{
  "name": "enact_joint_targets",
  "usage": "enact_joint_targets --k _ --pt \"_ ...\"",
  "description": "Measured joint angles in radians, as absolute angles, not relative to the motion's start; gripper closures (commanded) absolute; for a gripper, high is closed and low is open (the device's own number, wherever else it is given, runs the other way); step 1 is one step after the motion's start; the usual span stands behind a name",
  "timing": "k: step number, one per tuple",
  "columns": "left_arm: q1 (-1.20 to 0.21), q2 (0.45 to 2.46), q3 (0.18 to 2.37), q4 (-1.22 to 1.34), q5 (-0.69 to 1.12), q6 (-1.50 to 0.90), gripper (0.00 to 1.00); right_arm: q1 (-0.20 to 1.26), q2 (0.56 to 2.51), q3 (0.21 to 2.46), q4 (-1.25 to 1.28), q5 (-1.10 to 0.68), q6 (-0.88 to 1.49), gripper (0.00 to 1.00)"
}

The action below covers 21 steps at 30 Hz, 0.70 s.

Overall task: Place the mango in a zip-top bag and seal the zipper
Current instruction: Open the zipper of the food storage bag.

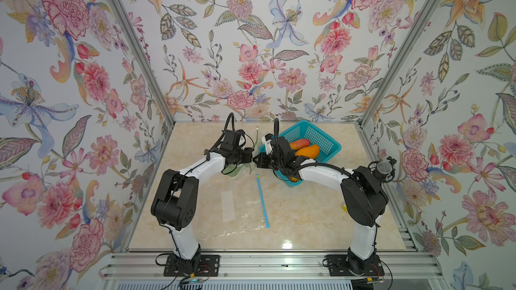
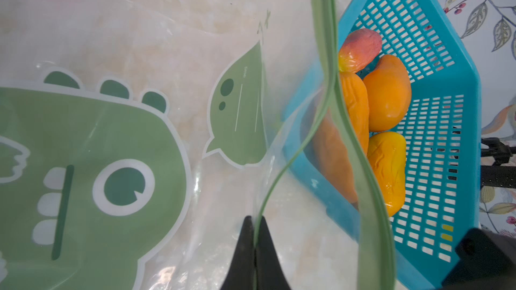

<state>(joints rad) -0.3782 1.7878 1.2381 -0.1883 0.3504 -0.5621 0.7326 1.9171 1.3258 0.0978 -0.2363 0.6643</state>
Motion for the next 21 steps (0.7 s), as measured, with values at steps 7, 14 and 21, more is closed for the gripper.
enact_joint_targets --k 7,14,21 --pt "-0.378 1.661 1.231 -0.240 0.088 -0.568 1.00 0.751 1.906 1.341 -0.036 -0.126 0.665 1.00" --pt "-0.390 1.439 1.195 -0.266 -0.027 -0.591 1.00 0.765 1.872 1.456 -0.126 -0.019 0.674 1.00" --pt "-0.326 1.362 1.123 -0.270 0.020 -0.606 1.00 0.766 1.856 1.484 -0.157 -0.056 0.665 0.89"
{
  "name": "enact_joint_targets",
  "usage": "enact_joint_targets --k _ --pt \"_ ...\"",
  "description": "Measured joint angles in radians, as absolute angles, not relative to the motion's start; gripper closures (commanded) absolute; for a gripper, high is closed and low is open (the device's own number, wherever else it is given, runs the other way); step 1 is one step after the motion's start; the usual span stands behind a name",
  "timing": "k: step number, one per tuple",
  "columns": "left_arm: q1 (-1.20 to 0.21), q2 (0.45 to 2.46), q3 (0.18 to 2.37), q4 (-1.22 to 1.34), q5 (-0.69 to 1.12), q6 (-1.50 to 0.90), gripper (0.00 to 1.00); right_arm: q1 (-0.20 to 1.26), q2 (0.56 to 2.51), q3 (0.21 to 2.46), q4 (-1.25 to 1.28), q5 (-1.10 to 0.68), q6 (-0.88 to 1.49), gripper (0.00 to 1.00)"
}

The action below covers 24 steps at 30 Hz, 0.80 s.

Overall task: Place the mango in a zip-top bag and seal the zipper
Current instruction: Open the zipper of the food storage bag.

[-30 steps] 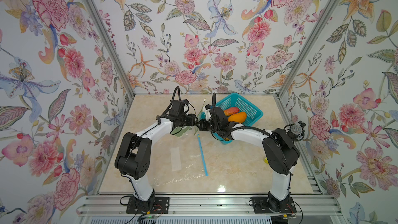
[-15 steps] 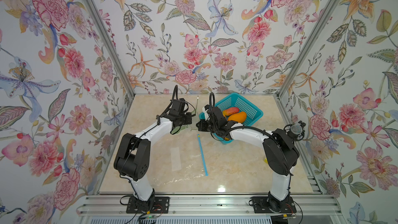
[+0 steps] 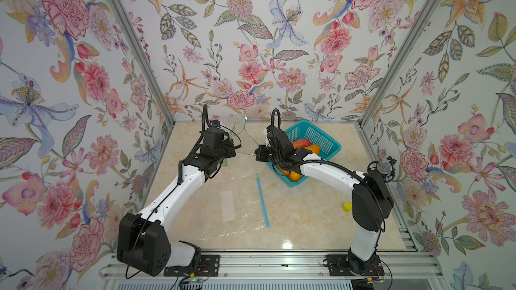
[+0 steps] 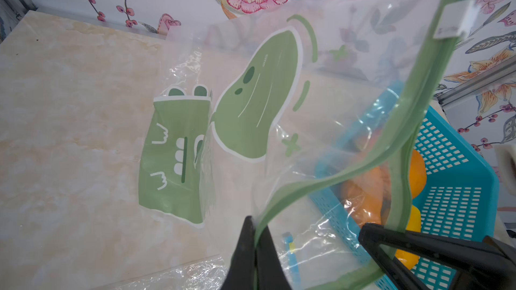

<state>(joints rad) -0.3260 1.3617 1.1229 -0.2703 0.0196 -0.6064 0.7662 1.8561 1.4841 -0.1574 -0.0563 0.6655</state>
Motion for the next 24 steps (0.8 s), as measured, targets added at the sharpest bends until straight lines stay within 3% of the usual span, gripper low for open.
enact_joint_targets --k 7,18,24 --pt "-0.266 1.328 1.117 -0.256 0.068 -0.610 1.00 0.762 1.931 1.617 -0.244 -0.118 0.588 0.50" --pt "-0.267 1.328 1.064 -0.231 0.148 -0.622 1.00 0.792 2.098 1.905 -0.297 -0.140 0.530 0.40" --pt "-0.270 1.328 1.063 -0.213 0.180 -0.629 1.00 0.802 2.204 2.049 -0.380 -0.118 0.519 0.43"
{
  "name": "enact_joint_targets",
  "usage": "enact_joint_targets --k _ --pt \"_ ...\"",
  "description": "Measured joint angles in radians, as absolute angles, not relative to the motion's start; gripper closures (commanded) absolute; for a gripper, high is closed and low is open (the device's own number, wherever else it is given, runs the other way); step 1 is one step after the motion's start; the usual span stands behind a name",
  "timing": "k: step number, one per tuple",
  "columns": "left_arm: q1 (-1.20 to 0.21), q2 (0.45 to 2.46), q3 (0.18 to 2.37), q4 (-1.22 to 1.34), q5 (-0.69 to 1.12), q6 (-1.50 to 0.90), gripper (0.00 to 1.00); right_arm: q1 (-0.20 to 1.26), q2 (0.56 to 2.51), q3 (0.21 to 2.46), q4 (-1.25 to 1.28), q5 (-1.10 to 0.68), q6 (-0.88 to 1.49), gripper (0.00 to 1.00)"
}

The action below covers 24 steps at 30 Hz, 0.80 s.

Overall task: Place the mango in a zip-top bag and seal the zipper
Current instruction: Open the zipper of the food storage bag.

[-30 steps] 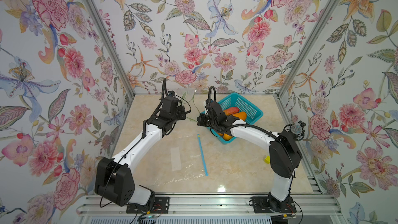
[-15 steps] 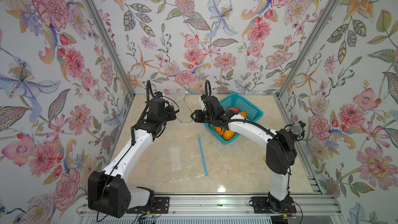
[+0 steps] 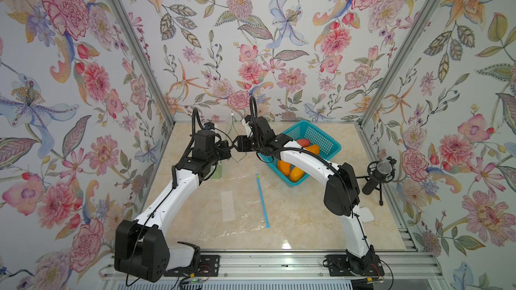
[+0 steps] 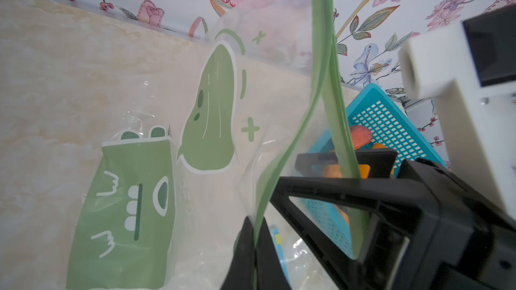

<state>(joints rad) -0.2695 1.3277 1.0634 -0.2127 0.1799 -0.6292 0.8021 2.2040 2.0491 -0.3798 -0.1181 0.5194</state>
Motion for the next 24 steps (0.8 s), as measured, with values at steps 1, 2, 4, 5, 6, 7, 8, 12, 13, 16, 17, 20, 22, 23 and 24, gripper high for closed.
enact_joint_targets --k 1,2,4,5,6,7,8,12,13,16,17,20,22,23,24 --pt "-0.270 1.328 1.063 -0.212 0.181 -0.629 1.00 0.801 2.214 2.059 -0.390 -0.109 0.519 0.46" --pt "-0.270 1.328 1.063 -0.210 0.183 -0.629 1.00 0.798 2.223 2.066 -0.403 -0.094 0.520 0.48" --pt "-0.270 1.328 1.061 -0.210 0.180 -0.629 1.00 0.786 2.233 2.066 -0.427 -0.071 0.527 0.50" --pt "-0.269 1.328 1.060 -0.211 0.178 -0.629 1.00 0.775 2.236 2.063 -0.439 -0.060 0.532 0.51" --pt "-0.269 1.328 1.056 -0.213 0.175 -0.630 1.00 0.762 2.236 2.054 -0.446 -0.049 0.536 0.52" --pt "-0.269 1.328 1.052 -0.214 0.172 -0.632 1.00 0.748 2.235 2.043 -0.450 -0.038 0.540 0.52" --pt "-0.268 1.327 1.047 -0.216 0.168 -0.637 1.00 0.730 2.233 2.029 -0.452 -0.028 0.544 0.52" --pt "-0.262 1.327 1.020 -0.216 0.151 -0.656 1.00 0.675 2.233 1.975 -0.468 -0.010 0.554 0.48" --pt "-0.262 1.328 1.018 -0.216 0.150 -0.658 1.00 0.670 2.233 1.973 -0.474 -0.011 0.553 0.47" --pt "-0.262 1.328 1.018 -0.205 0.150 -0.669 1.00 0.679 2.230 1.973 -0.477 -0.030 0.533 0.40" --pt "-0.261 1.330 1.018 -0.198 0.150 -0.672 1.00 0.689 2.227 1.973 -0.478 -0.041 0.523 0.39" --pt "-0.261 1.346 1.019 -0.182 0.151 -0.678 1.00 0.729 2.209 1.972 -0.484 -0.073 0.491 0.35" --pt "-0.261 1.359 1.019 -0.178 0.151 -0.681 1.00 0.754 2.180 1.962 -0.485 -0.099 0.474 0.35" --pt "-0.261 1.366 1.019 -0.178 0.152 -0.681 1.00 0.764 2.159 1.953 -0.486 -0.109 0.467 0.35" --pt "-0.261 1.372 1.019 -0.178 0.153 -0.681 1.00 0.770 2.136 1.942 -0.487 -0.121 0.460 0.34"
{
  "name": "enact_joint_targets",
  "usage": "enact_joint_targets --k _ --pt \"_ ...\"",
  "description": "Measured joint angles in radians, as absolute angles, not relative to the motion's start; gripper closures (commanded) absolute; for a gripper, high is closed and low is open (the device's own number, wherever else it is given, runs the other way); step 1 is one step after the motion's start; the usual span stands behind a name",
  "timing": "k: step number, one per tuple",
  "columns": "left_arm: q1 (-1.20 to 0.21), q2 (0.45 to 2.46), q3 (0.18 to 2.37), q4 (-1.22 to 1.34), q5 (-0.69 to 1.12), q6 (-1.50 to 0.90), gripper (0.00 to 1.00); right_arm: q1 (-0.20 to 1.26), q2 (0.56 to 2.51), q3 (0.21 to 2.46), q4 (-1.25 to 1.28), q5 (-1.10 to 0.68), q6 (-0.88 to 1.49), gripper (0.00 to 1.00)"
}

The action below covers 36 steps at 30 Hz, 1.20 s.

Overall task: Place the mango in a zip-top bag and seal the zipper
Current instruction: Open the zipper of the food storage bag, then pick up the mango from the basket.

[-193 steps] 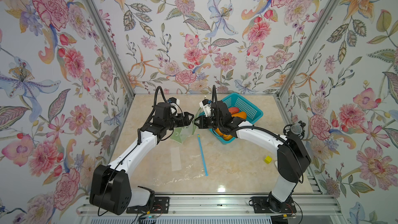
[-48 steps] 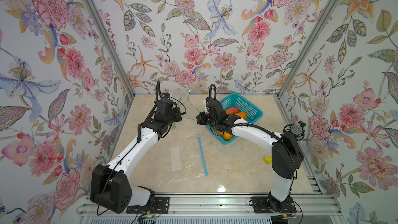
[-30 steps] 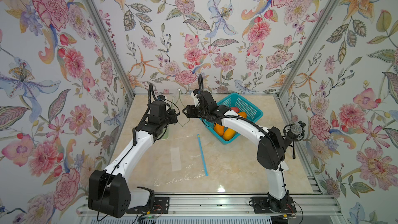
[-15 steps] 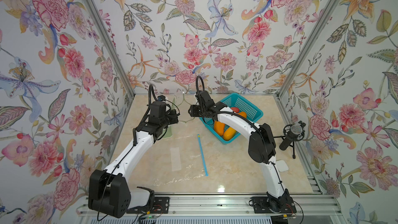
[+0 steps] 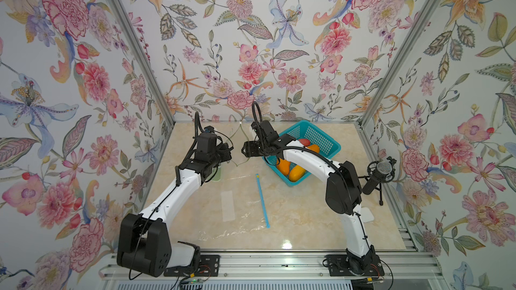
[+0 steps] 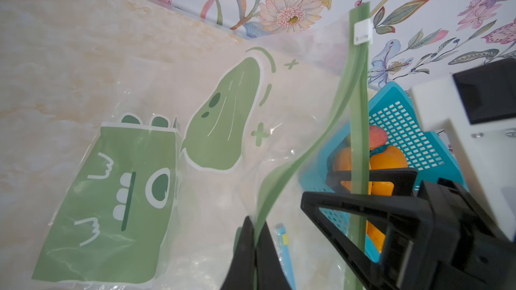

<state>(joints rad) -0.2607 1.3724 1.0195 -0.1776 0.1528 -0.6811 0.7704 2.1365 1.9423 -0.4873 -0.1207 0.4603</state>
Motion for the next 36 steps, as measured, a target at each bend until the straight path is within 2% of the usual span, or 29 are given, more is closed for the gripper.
enact_joint_targets --k 4,9,13,16,23,29,31,34,36 --pt "-0.261 1.384 1.024 -0.178 0.153 -0.681 1.00 0.765 2.017 1.879 -0.487 -0.128 0.441 0.35" --pt "-0.261 1.384 1.028 -0.169 0.153 -0.681 1.00 0.683 1.827 1.724 -0.479 -0.072 0.449 0.42" --pt "-0.261 1.384 1.028 -0.161 0.154 -0.681 1.00 0.574 1.758 1.591 -0.480 -0.020 0.485 0.39" --pt "-0.261 1.384 1.028 -0.159 0.154 -0.681 1.00 0.519 1.789 1.526 -0.496 0.013 0.507 0.34" --pt "-0.261 1.384 1.028 -0.155 0.158 -0.682 1.00 0.524 1.955 1.520 -0.513 0.027 0.525 0.27" --pt "-0.261 1.384 1.028 -0.155 0.173 -0.682 1.00 0.513 2.057 1.560 -0.513 0.034 0.537 0.26" --pt "-0.261 1.384 1.028 -0.155 0.176 -0.682 1.00 0.509 2.086 1.591 -0.512 0.034 0.537 0.31" --pt "-0.261 1.384 1.028 -0.155 0.177 -0.682 1.00 0.503 2.112 1.618 -0.502 0.033 0.535 0.48" --pt "-0.261 1.384 1.028 -0.155 0.178 -0.682 1.00 0.498 2.116 1.623 -0.498 0.029 0.538 0.56"
